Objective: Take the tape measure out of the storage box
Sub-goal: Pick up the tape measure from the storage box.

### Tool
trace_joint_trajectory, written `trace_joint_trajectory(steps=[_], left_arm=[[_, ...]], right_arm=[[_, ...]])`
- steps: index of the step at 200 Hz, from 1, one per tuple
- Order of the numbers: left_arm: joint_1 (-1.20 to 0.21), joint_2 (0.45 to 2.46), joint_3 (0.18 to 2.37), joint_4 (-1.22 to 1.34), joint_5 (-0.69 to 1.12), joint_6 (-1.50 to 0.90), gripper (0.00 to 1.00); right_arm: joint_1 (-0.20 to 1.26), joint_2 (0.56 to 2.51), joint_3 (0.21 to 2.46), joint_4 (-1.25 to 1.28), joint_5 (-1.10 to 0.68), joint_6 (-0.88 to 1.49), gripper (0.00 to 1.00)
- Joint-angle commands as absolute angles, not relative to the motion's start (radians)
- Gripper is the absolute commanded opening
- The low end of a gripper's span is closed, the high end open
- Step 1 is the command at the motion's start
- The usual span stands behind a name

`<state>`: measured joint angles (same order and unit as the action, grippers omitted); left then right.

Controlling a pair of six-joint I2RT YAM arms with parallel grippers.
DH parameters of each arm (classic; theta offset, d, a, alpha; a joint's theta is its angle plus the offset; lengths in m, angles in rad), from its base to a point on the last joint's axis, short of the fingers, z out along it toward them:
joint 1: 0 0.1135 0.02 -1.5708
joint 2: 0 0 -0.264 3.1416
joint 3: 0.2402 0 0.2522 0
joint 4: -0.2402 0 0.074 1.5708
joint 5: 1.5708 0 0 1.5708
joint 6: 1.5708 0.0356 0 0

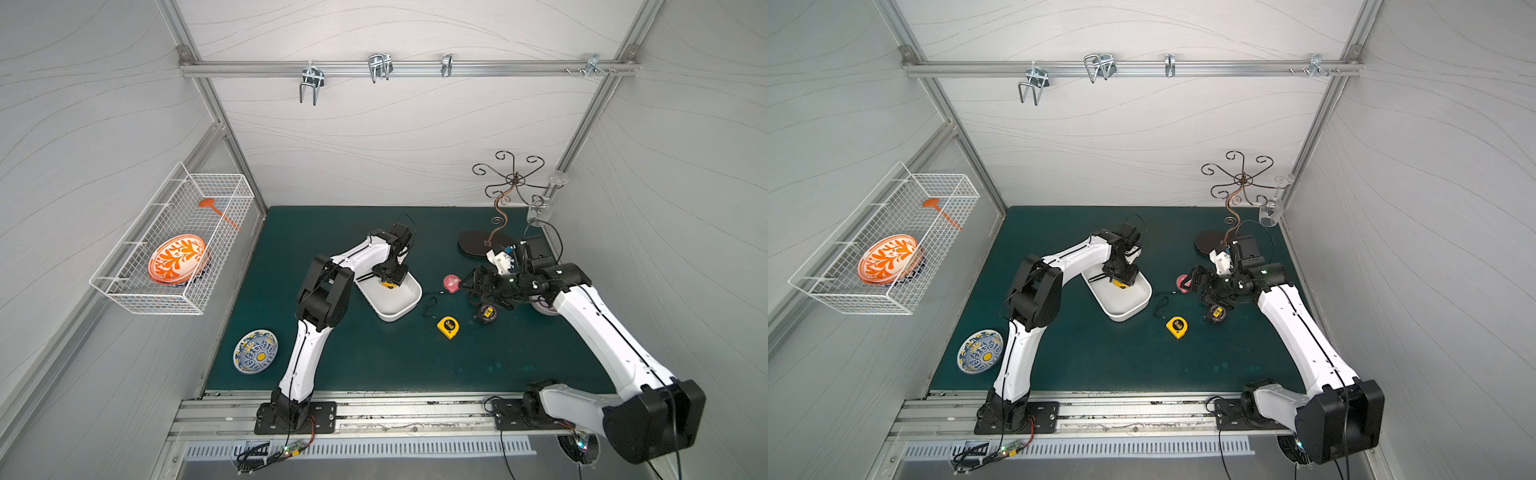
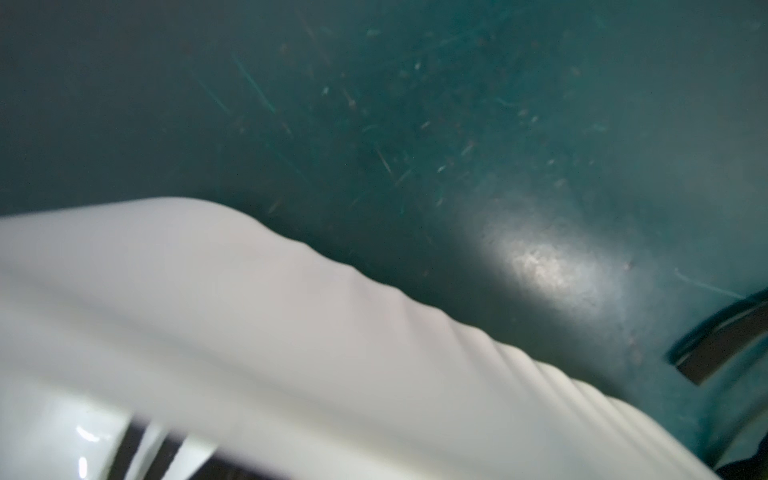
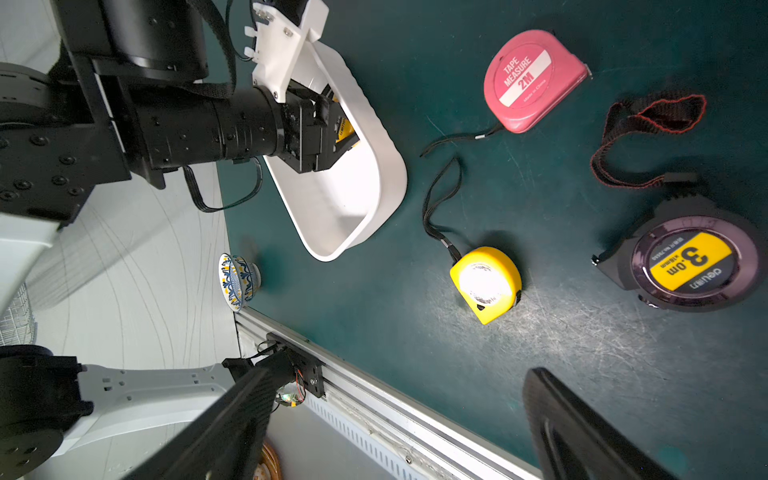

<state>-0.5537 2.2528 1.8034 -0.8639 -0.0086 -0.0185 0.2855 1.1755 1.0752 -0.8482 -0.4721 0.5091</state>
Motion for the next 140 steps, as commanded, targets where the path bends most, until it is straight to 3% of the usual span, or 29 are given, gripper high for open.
trace_joint_trajectory(steps=[1, 15, 40, 140], left_arm=[[-0.563, 2.269, 1.815, -0.874, -0.026, -0.025, 0.30], [-0.564, 2.255, 1.816, -0.887, -0.041, -0.029, 0.16], [-0.559, 2.221, 1.835, -0.918, -0.058, -0.043, 0.00], [-0.496, 2.063, 1.965, -1.076, 0.057, -0.419, 0.00]], right_arm=[[0.279, 1.172, 1.086, -0.853, -0.486, 0.520, 0.99], [0.279, 1.175, 1.081, -0.840, -0.493, 0.521, 0.99], [0.279, 1.186, 1.071, -0.811, -0.508, 0.523, 0.99], [0.367, 1.221, 1.015, -0.563, -0.535, 0.557, 0.99]])
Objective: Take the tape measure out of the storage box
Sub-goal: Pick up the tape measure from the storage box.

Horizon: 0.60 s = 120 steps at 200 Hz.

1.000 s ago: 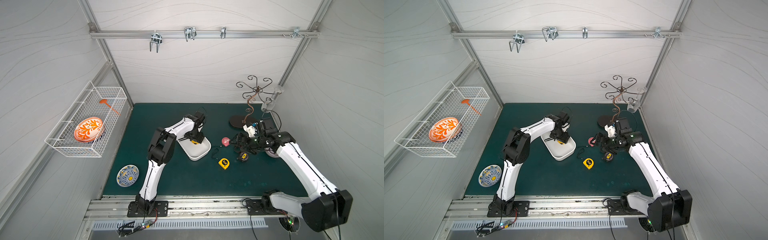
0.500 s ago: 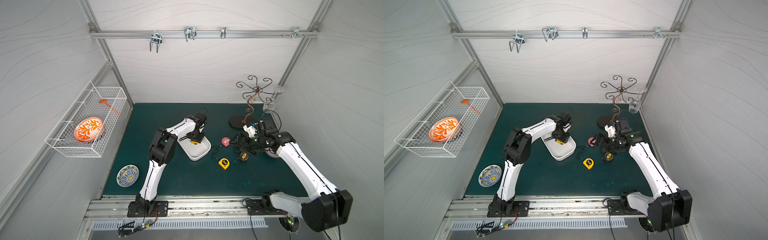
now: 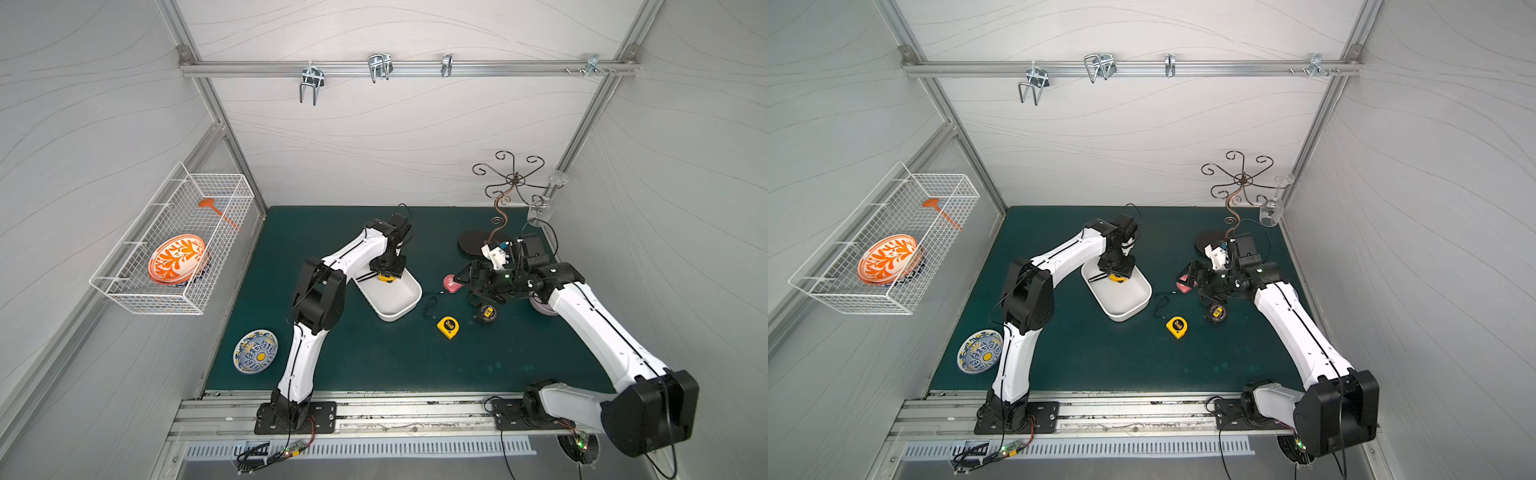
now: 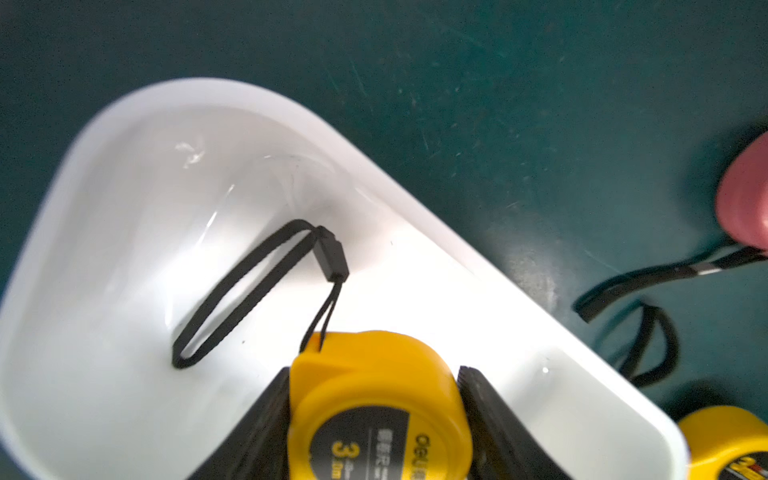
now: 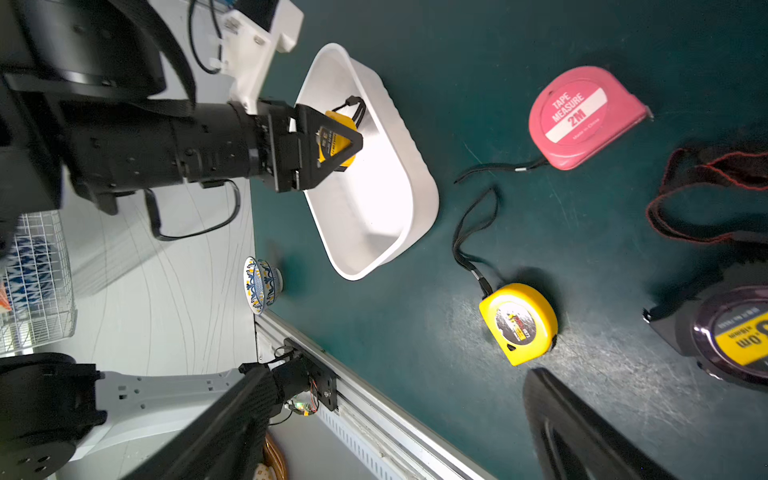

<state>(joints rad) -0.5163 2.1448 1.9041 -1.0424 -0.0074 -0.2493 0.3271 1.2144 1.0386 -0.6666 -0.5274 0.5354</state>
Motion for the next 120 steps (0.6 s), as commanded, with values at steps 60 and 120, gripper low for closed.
trace_joint_trajectory(steps=[60, 120], left_arm=[[-0.485, 1.974, 1.963, -0.986, 0.238, -0.781, 0.00], [-0.501, 1.910, 1.969, -0.933, 0.278, -1.060, 0.00]], right_arm=[[0.482, 1.226, 0.956, -0.266, -0.466, 0.609, 0.99], [0.550, 1.294, 0.957, -0.044, -0.390, 0.636, 0.97]])
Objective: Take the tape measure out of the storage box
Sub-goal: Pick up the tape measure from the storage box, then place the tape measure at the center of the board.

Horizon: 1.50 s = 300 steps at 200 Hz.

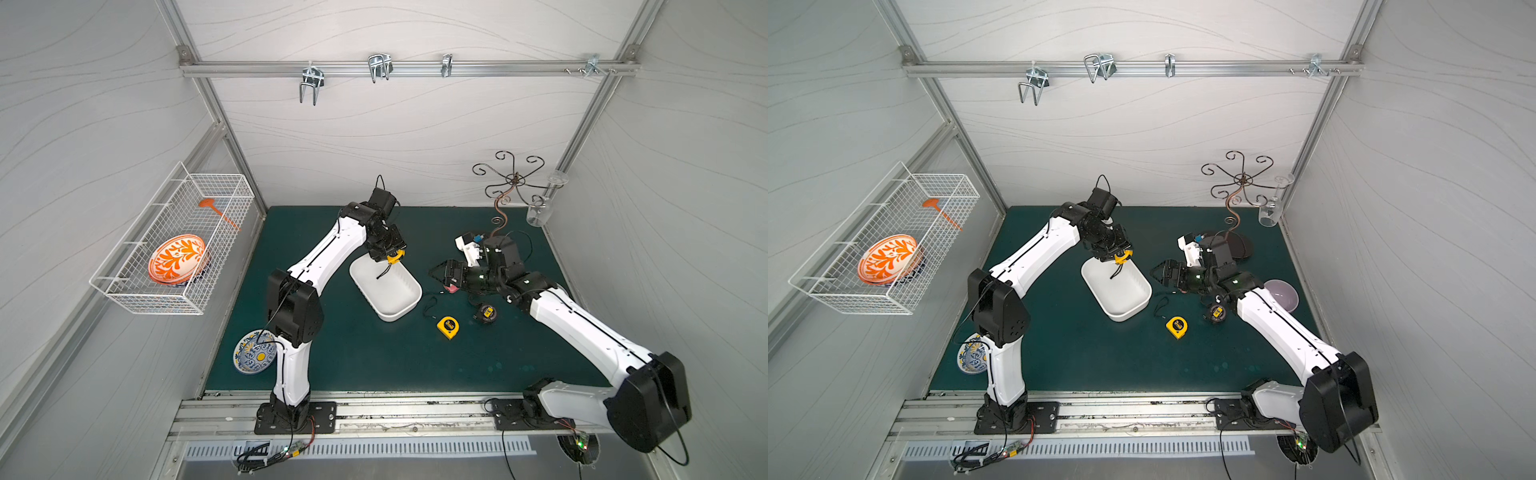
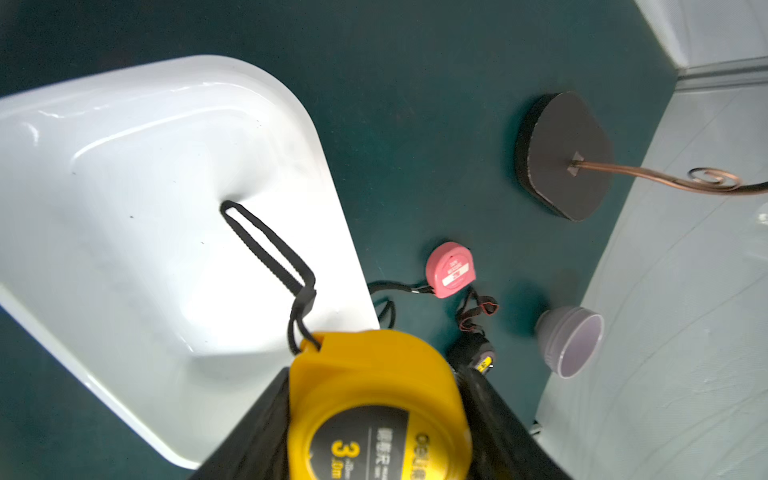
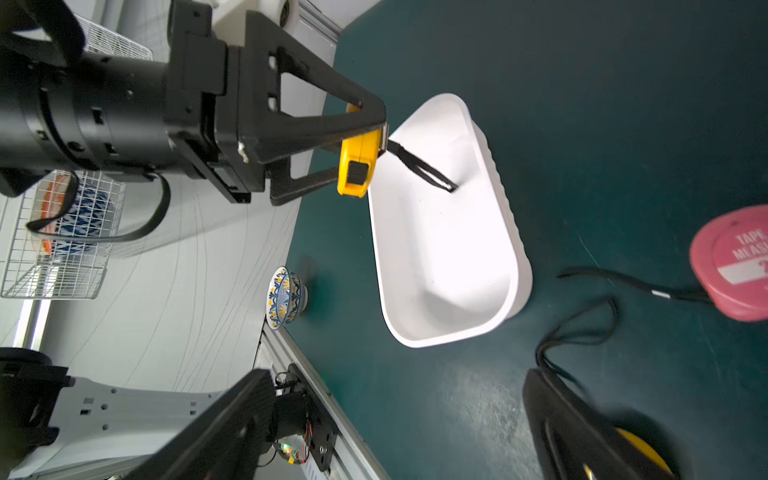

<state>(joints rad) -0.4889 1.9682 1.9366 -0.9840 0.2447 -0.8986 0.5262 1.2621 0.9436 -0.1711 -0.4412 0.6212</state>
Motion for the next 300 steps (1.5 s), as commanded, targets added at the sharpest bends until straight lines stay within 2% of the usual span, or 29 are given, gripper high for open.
trace_joint_trajectory(steps=[1, 83, 131, 154, 207, 272, 286, 300], left_arm=[[-0.501, 1.909, 1.969, -0.932, 0.278, -1.064, 0.00], [-0.577, 1.872, 1.974, -0.921, 0.261, -1.199, 0.00], [-0.594, 1.862, 1.970, -0.901, 0.255, -1.238, 0.00], [-0.599, 1.858, 1.973, -0.894, 0.247, -1.250, 0.00], [-0.605, 1.850, 1.961, -0.883, 0.236, -1.256, 0.00], [-0.604, 1.847, 1.944, -0.860, 0.244, -1.256, 0.00], [-0.602, 1.845, 1.945, -0.859, 0.237, -1.239, 0.31], [-0.594, 1.840, 1.945, -0.865, 0.220, -1.214, 0.60]], right_arm=[[0.552, 1.297, 0.958, -0.042, -0.389, 0.635, 0.97], [0.604, 1.422, 1.046, 0.078, -0.301, 0.655, 0.87], [0.625, 1.445, 1.050, 0.102, -0.280, 0.671, 0.73], [0.636, 1.444, 1.037, 0.114, -0.259, 0.683, 0.64], [0.644, 1.452, 1.041, 0.125, -0.258, 0.697, 0.31], [0.648, 1.457, 1.037, 0.131, -0.265, 0.709, 0.07], [0.647, 1.453, 1.035, 0.124, -0.260, 0.710, 0.00], [0.639, 1.447, 1.030, 0.109, -0.262, 0.710, 0.00]])
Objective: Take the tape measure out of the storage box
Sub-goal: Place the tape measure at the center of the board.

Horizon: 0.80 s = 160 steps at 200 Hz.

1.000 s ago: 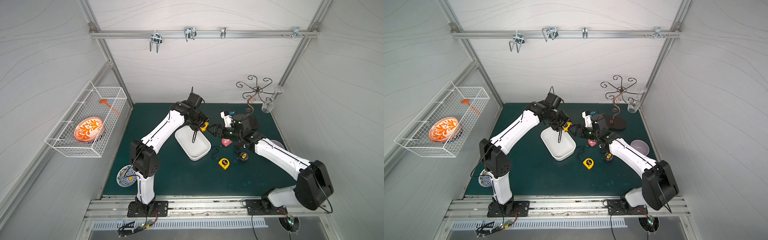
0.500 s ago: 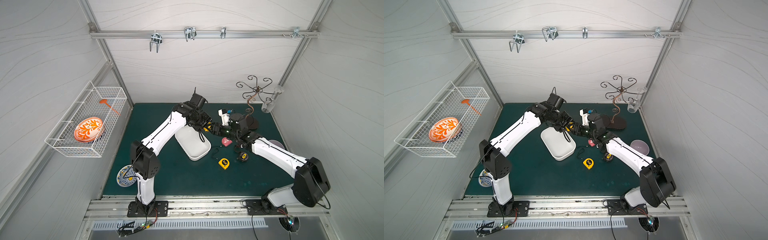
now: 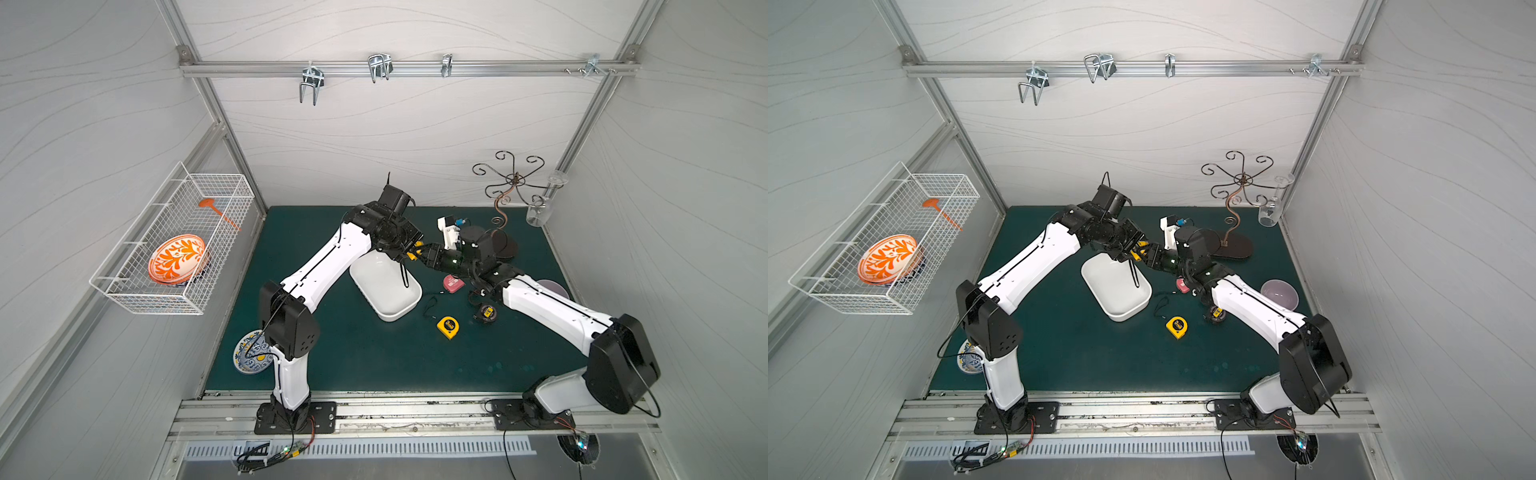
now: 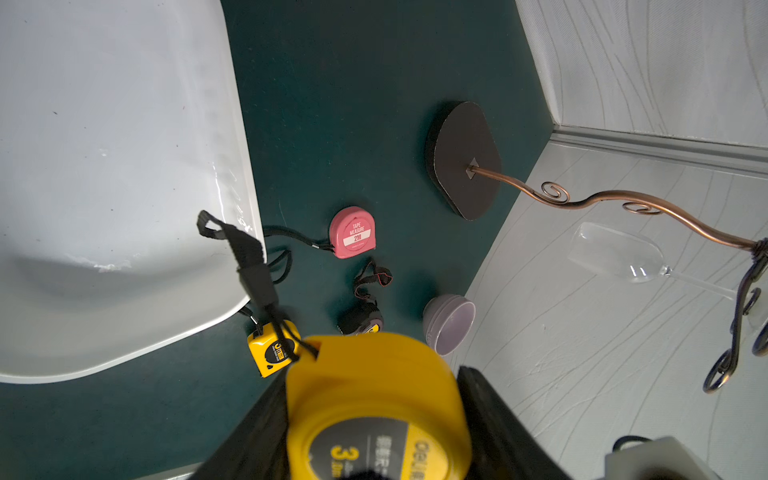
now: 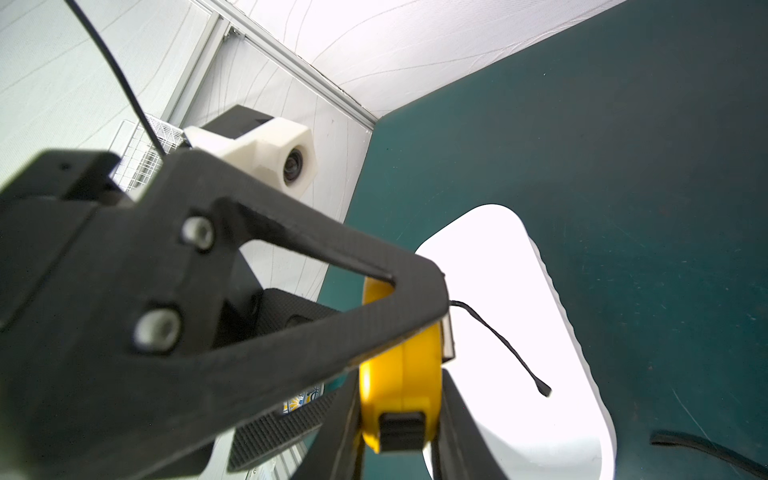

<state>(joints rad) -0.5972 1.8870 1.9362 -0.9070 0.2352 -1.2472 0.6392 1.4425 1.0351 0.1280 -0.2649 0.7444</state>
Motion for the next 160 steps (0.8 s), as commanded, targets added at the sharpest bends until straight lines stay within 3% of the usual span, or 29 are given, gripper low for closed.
trace_joint_trajectory(steps=[1, 26, 94, 160], left_arm=[[-0.592, 1.839, 1.946, -0.866, 0.218, -1.211, 0.62], [-0.563, 1.811, 1.946, -0.908, 0.152, -1.151, 0.99], [-0.497, 1.699, 1.801, -0.949, 0.057, -1.005, 1.00], [-0.481, 1.676, 1.760, -0.959, 0.051, -0.967, 1.00]], right_arm=[[0.638, 1.446, 1.030, 0.108, -0.262, 0.709, 0.00], [0.599, 1.429, 1.017, 0.090, -0.287, 0.712, 0.00], [0.457, 1.452, 1.065, 0.079, -0.379, 0.704, 0.00], [0.336, 1.638, 1.127, 0.136, -0.460, 0.703, 0.02]])
